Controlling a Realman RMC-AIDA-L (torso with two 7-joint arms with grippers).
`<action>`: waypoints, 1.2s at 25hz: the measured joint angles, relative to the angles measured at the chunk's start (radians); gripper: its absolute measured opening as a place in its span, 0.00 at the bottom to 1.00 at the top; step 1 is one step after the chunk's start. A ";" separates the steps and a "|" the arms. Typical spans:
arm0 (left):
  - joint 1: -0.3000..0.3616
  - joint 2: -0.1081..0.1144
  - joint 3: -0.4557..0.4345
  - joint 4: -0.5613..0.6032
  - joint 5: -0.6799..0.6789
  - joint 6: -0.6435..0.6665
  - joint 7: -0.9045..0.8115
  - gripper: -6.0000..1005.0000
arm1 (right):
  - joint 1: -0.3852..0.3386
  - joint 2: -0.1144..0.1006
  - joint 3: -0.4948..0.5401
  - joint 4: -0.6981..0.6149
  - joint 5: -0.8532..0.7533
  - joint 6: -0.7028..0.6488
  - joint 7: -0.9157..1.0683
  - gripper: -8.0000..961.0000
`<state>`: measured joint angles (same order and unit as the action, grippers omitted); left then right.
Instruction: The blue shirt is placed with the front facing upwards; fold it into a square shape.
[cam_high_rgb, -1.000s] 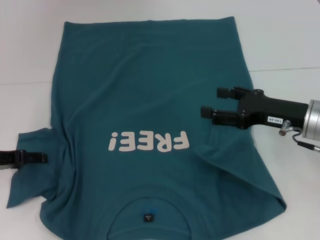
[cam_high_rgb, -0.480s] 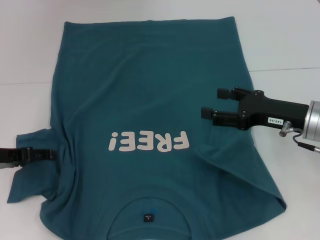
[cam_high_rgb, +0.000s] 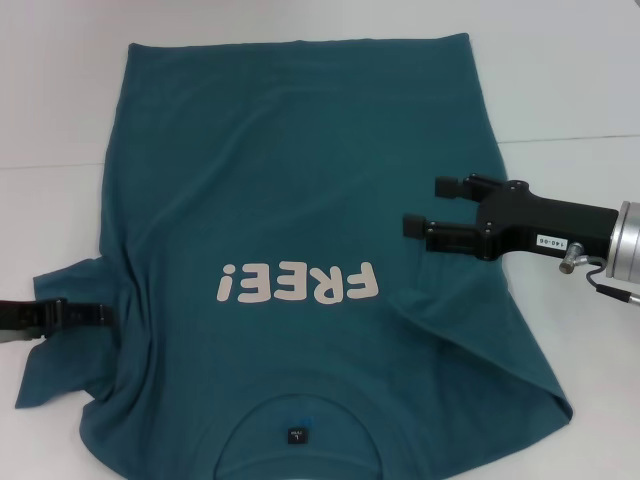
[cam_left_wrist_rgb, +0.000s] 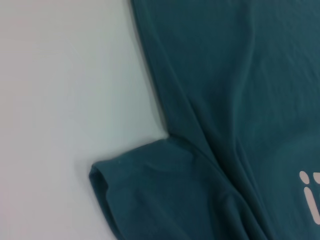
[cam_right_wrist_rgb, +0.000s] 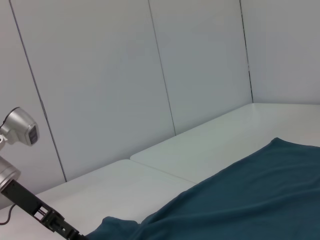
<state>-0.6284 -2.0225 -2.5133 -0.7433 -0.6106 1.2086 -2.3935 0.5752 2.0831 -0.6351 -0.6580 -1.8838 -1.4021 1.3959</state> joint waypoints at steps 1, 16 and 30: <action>0.000 0.000 0.001 0.002 0.003 -0.003 -0.001 0.93 | 0.000 0.000 0.000 0.000 0.000 0.000 0.000 0.97; 0.002 0.002 -0.002 0.013 0.002 -0.033 -0.030 0.45 | 0.000 0.002 0.000 0.001 0.007 0.000 0.000 0.96; 0.000 -0.008 0.004 -0.005 -0.002 -0.020 -0.031 0.12 | -0.005 0.002 0.000 0.000 0.011 -0.001 0.000 0.97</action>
<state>-0.6280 -2.0303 -2.5092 -0.7486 -0.6122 1.1885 -2.4248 0.5701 2.0847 -0.6351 -0.6579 -1.8729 -1.4033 1.3959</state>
